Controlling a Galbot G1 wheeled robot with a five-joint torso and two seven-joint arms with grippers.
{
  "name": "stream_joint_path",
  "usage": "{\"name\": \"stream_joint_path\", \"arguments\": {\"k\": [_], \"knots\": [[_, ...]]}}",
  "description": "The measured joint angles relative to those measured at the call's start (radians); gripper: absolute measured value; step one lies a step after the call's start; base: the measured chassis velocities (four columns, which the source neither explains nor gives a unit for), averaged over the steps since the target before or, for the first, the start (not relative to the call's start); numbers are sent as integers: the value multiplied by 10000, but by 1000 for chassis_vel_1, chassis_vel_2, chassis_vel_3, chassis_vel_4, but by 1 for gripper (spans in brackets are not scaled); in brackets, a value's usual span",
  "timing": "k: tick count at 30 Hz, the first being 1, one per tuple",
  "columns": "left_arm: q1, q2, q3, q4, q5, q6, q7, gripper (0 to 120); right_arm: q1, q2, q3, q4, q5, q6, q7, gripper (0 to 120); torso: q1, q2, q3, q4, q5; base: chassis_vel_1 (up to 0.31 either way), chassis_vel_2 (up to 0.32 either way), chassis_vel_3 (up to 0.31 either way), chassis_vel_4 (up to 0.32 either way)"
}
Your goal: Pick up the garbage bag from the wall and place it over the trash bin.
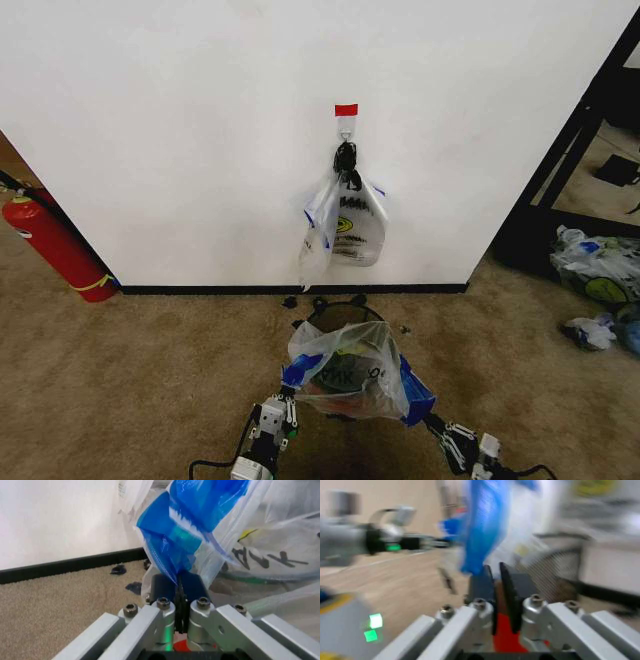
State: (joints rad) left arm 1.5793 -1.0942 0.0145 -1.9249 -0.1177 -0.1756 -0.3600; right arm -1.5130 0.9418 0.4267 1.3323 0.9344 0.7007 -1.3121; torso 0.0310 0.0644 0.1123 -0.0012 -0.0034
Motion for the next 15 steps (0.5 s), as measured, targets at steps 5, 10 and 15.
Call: {"name": "stream_joint_path", "arguments": {"k": [5, 10, 15], "knots": [[73, -4, -4, -85, 21, 21, 0, 0, -33, -234, 925, 691, -729, -348, -1352, 28, 0, 0, 0, -1, 0, 0, 0, 0, 0], [76, 0, -13, -113, 26, 45, 0, 0, 153, -276, 1160, 992, -1090, -485, -1683, 45, 0, 0, 0, -1, 0, 0, 0, 0, 0], [80, 15, -30, -123, 26, 57, 0, 0, 255, -164, 1057, 1167, -1376, -351, -933, 65, 0, 0, 0, -2, 1, 0, 0, 0, 0]]}}
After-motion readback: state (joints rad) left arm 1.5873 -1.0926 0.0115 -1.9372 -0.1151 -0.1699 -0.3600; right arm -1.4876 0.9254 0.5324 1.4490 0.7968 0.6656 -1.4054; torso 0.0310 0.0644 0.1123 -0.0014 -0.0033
